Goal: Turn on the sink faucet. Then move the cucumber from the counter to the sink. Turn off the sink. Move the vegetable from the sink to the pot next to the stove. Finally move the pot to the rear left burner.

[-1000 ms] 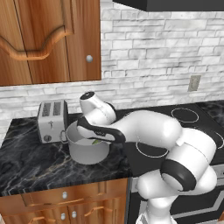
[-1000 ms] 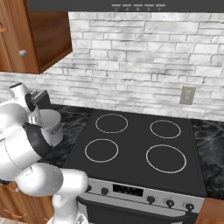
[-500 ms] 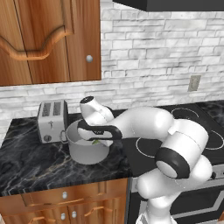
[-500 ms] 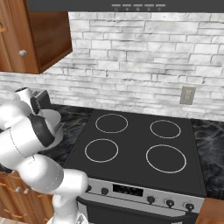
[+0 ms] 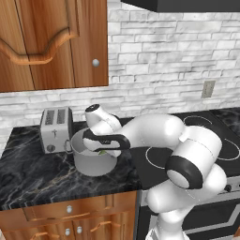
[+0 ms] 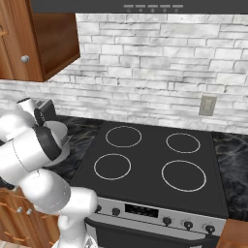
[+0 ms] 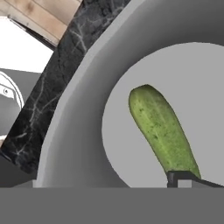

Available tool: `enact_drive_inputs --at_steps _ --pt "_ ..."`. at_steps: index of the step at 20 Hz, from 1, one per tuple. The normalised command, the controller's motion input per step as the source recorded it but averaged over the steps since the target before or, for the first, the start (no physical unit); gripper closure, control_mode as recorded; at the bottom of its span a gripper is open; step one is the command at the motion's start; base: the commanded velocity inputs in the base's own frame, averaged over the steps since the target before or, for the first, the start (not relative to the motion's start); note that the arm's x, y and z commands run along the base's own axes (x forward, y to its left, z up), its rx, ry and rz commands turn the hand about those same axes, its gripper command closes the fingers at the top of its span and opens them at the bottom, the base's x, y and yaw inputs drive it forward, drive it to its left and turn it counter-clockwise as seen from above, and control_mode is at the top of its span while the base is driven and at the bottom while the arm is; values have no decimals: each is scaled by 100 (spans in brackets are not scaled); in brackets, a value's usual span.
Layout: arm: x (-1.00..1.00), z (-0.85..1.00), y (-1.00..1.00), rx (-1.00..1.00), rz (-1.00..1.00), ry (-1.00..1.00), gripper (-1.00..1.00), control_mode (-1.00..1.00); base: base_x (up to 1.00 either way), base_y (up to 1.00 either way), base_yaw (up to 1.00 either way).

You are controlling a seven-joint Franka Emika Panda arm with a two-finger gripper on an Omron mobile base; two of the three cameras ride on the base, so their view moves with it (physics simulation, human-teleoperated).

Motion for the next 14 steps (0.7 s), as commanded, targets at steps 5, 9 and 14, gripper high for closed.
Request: enact_drive_inputs --at_steps 5,9,14 --pt "0 -21 0 0 2 0 100 -100 0 0 0" --pt "0 -2 -1 1 0 0 100 -100 0 0 0" --pt "-18 -1 -19 0 -2 -12 100 -100 0 0 0"
